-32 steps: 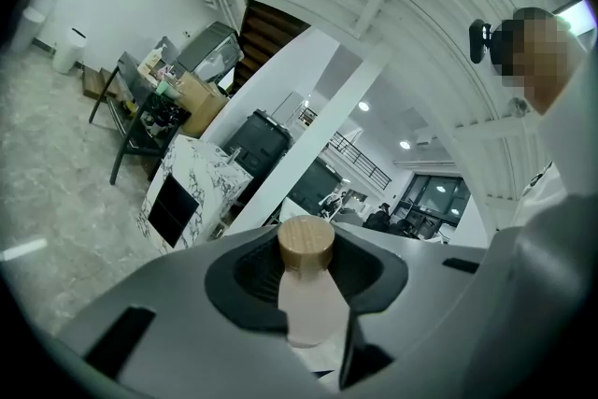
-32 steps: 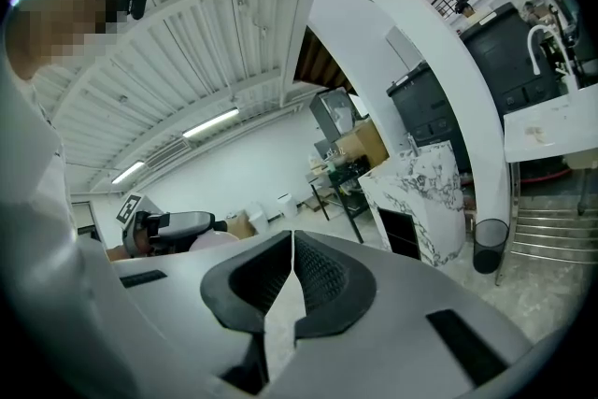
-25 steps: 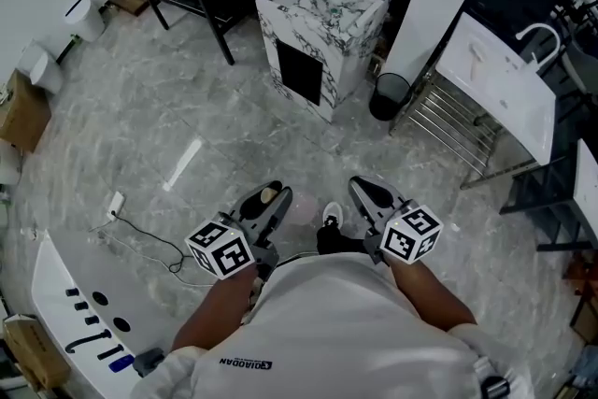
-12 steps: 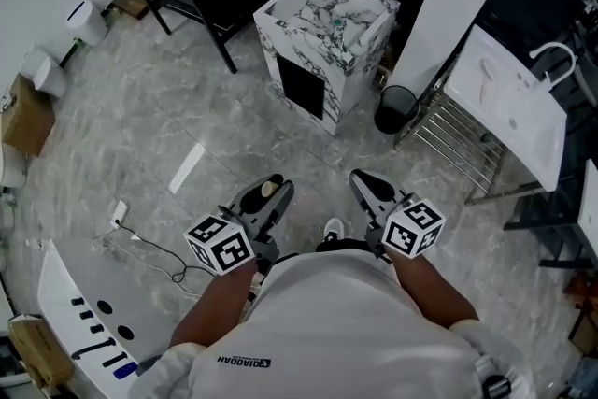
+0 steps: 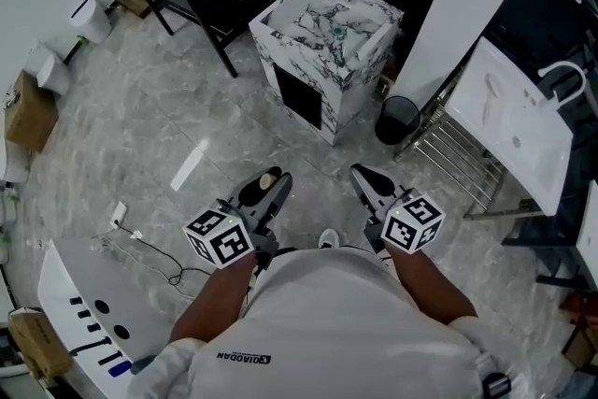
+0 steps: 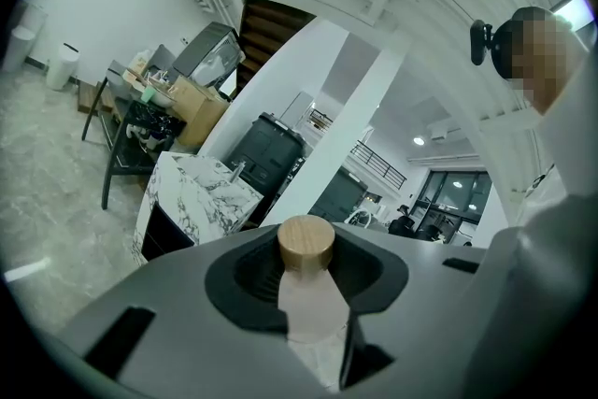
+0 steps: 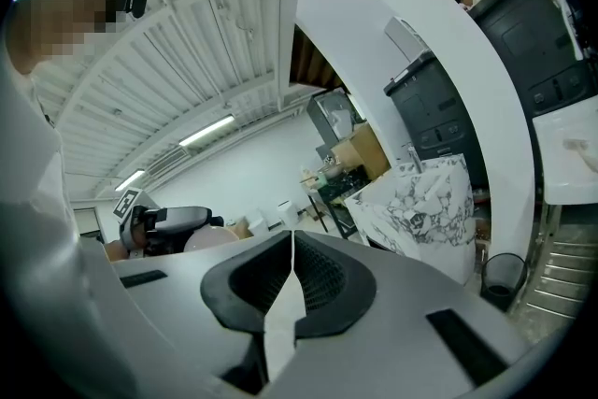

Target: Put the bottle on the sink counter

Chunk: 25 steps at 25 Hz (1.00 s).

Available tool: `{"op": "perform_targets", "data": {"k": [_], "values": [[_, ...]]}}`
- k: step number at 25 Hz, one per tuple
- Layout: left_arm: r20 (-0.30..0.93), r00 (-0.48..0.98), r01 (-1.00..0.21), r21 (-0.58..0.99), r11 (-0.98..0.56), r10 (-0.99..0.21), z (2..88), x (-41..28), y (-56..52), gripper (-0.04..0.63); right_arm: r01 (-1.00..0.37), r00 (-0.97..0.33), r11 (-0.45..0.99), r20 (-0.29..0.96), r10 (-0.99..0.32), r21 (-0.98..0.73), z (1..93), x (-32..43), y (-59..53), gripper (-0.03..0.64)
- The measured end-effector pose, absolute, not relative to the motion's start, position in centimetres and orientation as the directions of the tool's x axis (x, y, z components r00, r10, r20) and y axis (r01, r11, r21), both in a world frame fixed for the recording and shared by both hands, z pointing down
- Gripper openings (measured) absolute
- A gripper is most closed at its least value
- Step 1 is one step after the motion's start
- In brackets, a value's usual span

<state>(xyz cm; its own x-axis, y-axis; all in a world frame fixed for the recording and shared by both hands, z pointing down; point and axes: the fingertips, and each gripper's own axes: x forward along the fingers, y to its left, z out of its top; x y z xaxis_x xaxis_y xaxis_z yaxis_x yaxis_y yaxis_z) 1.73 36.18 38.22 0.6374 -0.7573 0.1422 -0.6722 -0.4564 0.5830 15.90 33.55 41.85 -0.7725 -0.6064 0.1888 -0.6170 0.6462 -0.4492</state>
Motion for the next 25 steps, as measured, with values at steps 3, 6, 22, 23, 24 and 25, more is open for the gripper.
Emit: {"op": "perform_targets", "data": {"k": [3, 6, 22, 23, 24, 25], "values": [[0.131, 0.636, -0.671, 0.582, -0.46, -0.761, 37.9, 2.8, 34.6, 0.13, -0.614, -0.775, 0.652, 0.186, -0.603, -0.444, 41.7, 16.8, 31.9, 0.043], [0.133, 0.632, -0.674, 0.58, -0.457, -0.763, 37.9, 3.4, 33.5, 0.13, -0.61, -0.777, 0.654, 0.179, -0.603, -0.447, 41.7, 17.4, 30.8, 0.043], [0.153, 0.632, -0.685, 0.569, -0.455, -0.76, 38.3, 2.9, 29.1, 0.13, -0.614, -0.774, 0.643, 0.188, -0.605, -0.458, 42.6, 17.5, 27.0, 0.043], [0.15, 0.634, -0.682, 0.571, -0.457, -0.758, 38.3, 2.7, 28.6, 0.132, -0.616, -0.773, 0.643, 0.192, -0.604, -0.455, 42.7, 17.3, 26.6, 0.042], [0.146, 0.636, -0.679, 0.573, -0.46, -0.757, 38.4, 2.5, 28.2, 0.13, -0.617, -0.773, 0.645, 0.195, -0.604, -0.451, 42.7, 17.0, 26.2, 0.043], [0.143, 0.638, -0.676, 0.574, -0.462, -0.757, 38.5, 2.3, 27.7, 0.13, -0.619, -0.773, 0.646, 0.197, -0.604, -0.448, 42.7, 16.7, 25.7, 0.041]]}}
